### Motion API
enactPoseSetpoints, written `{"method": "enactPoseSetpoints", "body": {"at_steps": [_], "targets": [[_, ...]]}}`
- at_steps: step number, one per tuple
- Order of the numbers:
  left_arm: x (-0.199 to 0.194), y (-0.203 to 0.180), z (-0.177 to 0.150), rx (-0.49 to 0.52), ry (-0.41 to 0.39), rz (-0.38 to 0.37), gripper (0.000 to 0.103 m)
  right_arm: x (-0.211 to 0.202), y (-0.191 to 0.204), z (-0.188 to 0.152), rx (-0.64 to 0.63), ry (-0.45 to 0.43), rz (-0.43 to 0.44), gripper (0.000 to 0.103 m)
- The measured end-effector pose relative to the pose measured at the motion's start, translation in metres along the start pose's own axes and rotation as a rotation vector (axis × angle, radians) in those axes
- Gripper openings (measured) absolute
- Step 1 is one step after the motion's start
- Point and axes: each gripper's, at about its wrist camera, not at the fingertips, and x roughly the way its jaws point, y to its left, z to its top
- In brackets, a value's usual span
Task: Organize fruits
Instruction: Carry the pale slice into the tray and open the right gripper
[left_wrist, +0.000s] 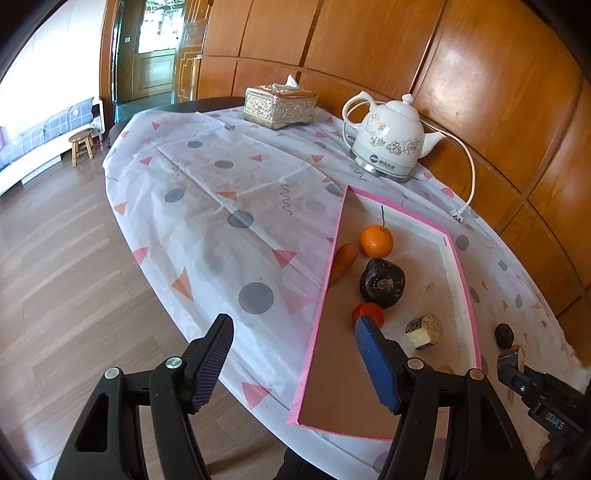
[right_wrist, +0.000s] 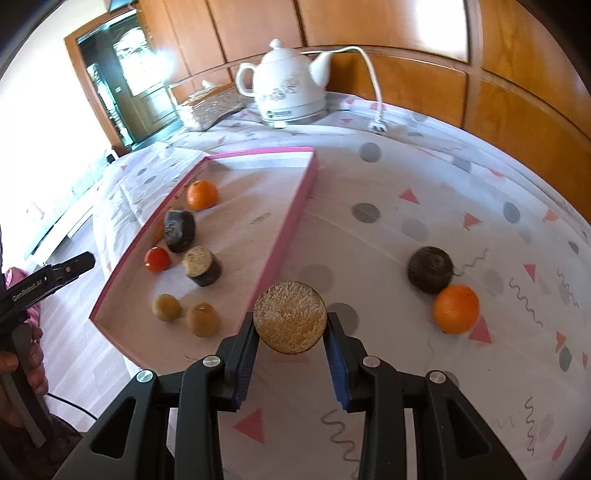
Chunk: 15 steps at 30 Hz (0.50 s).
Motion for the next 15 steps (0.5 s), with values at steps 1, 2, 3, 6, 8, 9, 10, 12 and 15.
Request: {"method": "enactPoseSetpoints", "body": {"at_steps": [1, 2, 3, 6, 8, 9, 10, 12, 15], "targets": [[0.000, 0.000, 0.000, 0.003, 0.000, -0.002, 0.069, 0.001, 0.003, 0.001, -0.008, 0.001, 0.005, 0.035], [0.000, -0.001, 0.000, 0.006, 0.000, -0.002, 0.069, 0.001, 0.006, 0.002, -0.016, 0.001, 0.008, 0.035], [0.000, -0.001, 0.000, 0.007, 0.000, -0.002, 0.069, 0.002, 0.010, 0.004, -0.028, 0.002, 0.011, 0.035], [0.000, -0.001, -0.001, 0.012, -0.002, -0.003, 0.069, 0.006, 0.018, 0.009, -0.053, 0.006, 0.018, 0.035], [0.000, -0.003, -0.001, 0.021, -0.006, -0.005, 0.069, 0.009, 0.024, 0.015, -0.073, 0.009, 0.020, 0.035], [0.000, -0.003, -0.001, 0.026, -0.006, -0.005, 0.069, 0.012, 0.027, 0.019, -0.082, 0.010, 0.023, 0.035], [0.000, -0.004, -0.002, 0.031, -0.007, -0.006, 0.069, 0.014, 0.030, 0.023, -0.089, 0.011, 0.025, 0.035], [0.001, -0.006, -0.002, 0.038, -0.006, -0.007, 0.069, 0.018, 0.034, 0.029, -0.101, 0.015, 0.029, 0.035], [0.002, -0.007, -0.003, 0.045, -0.007, -0.008, 0.069, 0.028, 0.042, 0.040, -0.121, 0.025, 0.030, 0.035]]}}
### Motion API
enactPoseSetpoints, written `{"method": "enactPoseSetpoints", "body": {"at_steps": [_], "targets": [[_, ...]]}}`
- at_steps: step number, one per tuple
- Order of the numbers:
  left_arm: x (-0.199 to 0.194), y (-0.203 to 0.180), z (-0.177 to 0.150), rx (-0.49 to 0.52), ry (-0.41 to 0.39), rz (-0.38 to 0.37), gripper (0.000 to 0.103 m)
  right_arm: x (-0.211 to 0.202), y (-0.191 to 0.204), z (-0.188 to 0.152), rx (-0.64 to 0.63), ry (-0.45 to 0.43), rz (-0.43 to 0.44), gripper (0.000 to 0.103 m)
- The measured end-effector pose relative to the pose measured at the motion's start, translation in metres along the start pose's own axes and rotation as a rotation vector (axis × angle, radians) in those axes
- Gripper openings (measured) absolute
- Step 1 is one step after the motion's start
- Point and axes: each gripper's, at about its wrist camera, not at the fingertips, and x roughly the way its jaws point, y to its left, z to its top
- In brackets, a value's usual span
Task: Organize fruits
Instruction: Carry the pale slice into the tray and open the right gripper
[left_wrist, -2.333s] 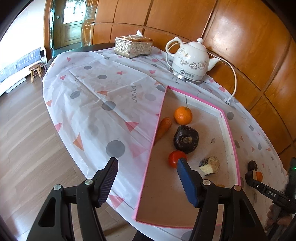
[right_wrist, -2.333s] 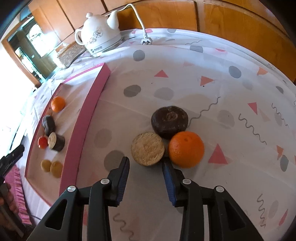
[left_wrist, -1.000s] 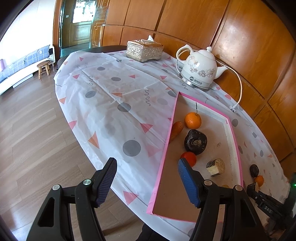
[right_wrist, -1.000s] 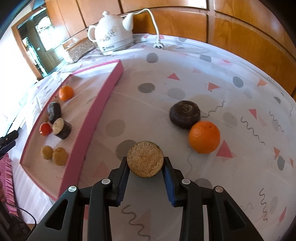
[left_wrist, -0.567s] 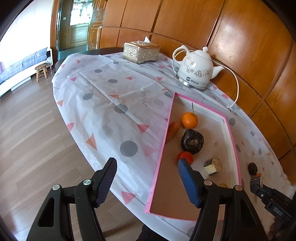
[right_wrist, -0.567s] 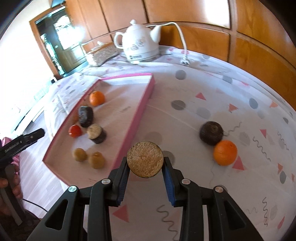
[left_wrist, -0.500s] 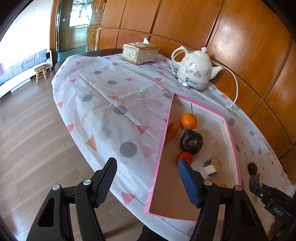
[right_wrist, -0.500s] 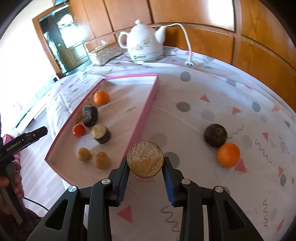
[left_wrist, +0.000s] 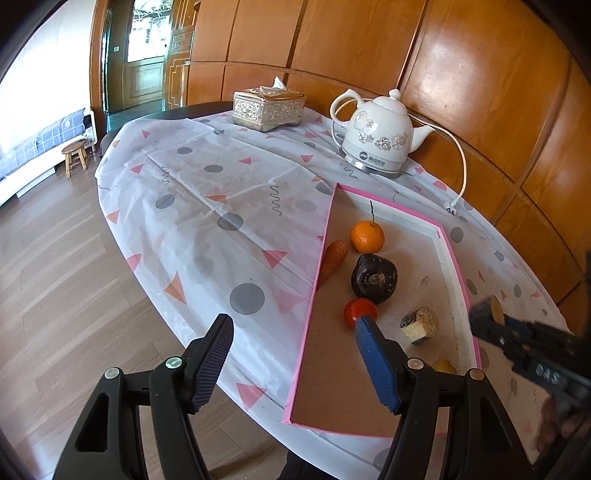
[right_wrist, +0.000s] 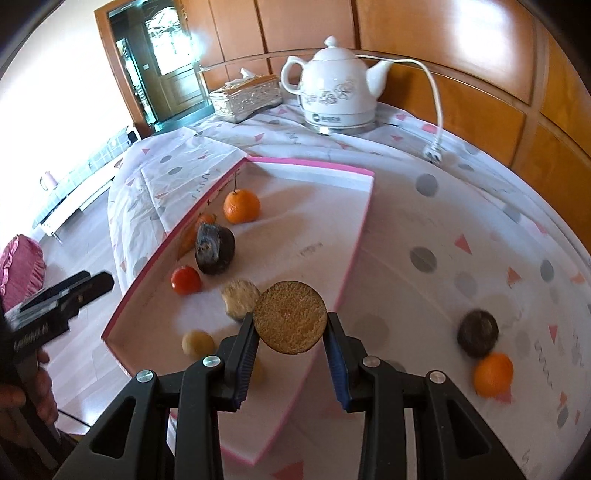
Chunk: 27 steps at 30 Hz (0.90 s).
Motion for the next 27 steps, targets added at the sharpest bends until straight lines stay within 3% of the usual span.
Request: {"method": "enactPoseSetpoints", "body": {"at_steps": [15, 27], "targets": [[0.006, 0.004, -0.001, 0.003, 0.013, 0.005, 0.069, 0.047, 0.017, 0.041, -0.048, 0.058, -0.026, 0.036], [0.005, 0.003, -0.001, 0.007, 0.015, 0.003, 0.069, 0.045, 0.015, 0.032, -0.014, 0.056, -0.015, 0.039]]}}
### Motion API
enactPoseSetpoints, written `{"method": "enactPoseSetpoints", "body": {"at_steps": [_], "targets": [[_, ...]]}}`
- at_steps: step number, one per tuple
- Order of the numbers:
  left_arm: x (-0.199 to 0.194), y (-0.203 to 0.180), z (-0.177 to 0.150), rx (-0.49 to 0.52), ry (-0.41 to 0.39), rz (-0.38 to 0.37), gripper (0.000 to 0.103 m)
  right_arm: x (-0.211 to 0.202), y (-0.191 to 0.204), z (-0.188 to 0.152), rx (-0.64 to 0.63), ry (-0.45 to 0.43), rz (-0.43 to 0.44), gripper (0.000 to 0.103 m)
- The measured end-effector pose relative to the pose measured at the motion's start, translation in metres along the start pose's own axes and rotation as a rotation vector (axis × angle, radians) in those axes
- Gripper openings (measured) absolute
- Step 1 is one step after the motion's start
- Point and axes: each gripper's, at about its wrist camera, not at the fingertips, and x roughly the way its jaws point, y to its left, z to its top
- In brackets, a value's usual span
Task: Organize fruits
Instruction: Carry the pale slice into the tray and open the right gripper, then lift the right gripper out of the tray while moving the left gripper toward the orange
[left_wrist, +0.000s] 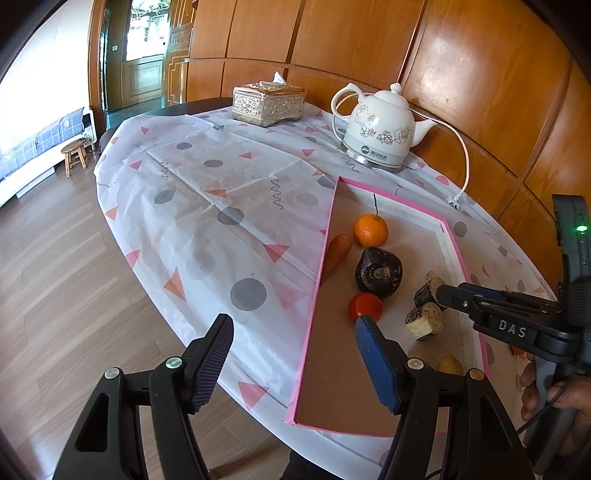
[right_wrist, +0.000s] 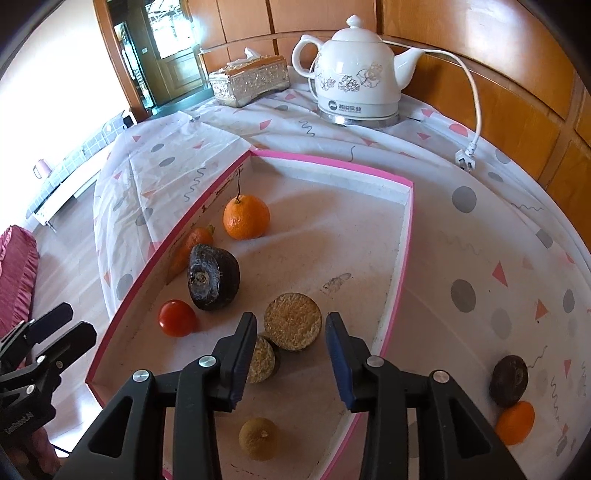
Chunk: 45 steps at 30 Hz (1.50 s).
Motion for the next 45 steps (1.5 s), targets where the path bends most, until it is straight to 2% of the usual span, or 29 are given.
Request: {"method": "enactPoseSetpoints", "body": {"at_steps": [14, 27, 35, 45], "targets": [[-0.005, -0.008, -0.001, 0.015, -0.010, -0.012, 0.069, -0.036, -0.002, -0.024, 0.033, -0.060, 0.012, 0.039], [-0.009, -0.016, -0.001, 0.043, -0.014, -0.024, 0.069, -0.063, -0.013, -0.043, 0.027, -0.090, -0.031, 0.039], [-0.010, -0.023, -0.002, 0.066, -0.011, -0.033, 0.069, -0.083, -0.052, -0.063, 0.074, -0.084, -0.103, 0.039], [-0.011, -0.037, -0.003, 0.108, -0.005, -0.051, 0.069, -0.110, -0.129, -0.101, 0.196, -0.052, -0.238, 0.039]]}}
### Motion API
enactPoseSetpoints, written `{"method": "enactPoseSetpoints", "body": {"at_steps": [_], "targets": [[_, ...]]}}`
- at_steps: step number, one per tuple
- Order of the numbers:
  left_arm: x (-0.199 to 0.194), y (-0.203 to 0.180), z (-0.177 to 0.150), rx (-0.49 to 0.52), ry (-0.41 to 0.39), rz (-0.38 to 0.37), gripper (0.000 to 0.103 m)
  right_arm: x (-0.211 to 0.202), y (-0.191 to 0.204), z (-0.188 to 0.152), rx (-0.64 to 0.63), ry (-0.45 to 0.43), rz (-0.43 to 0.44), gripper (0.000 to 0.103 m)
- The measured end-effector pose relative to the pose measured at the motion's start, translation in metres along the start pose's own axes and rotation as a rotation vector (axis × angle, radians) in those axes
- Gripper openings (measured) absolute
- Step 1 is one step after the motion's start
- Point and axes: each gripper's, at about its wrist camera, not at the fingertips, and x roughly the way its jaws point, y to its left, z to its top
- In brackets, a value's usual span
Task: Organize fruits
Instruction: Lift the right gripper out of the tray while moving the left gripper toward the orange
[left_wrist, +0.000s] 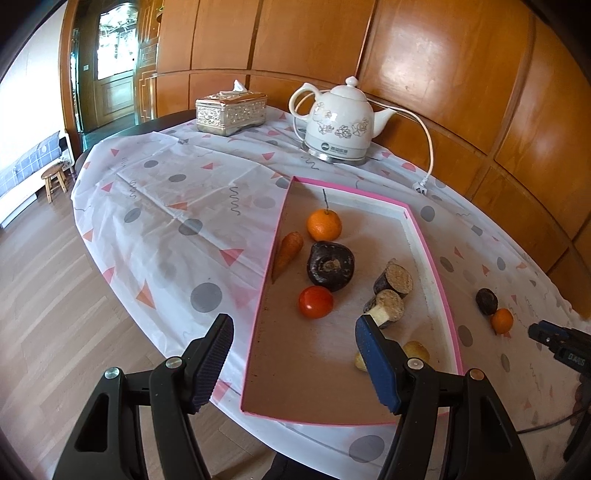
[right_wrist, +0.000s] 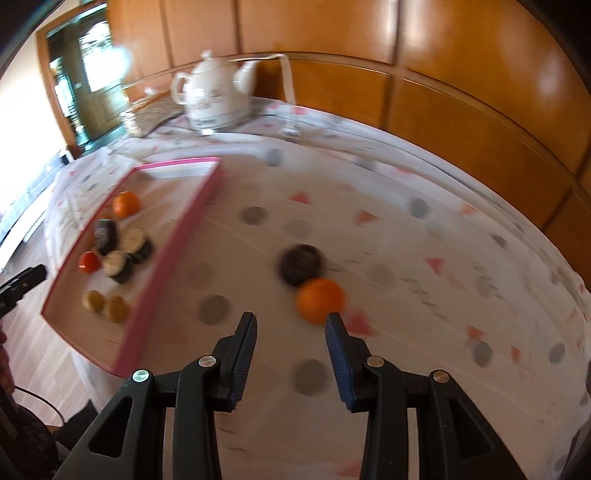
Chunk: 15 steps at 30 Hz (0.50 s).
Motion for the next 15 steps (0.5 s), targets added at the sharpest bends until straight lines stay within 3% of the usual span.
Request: {"method": "enactPoseSetpoints", "body": {"at_steps": [15], "targets": [[0.004, -0.018, -0.001, 0.059, 0.019, -0.009, 0.069, -0.022, -0.132, -0.041, 0.164, 0.056, -0.243, 0.039]]}}
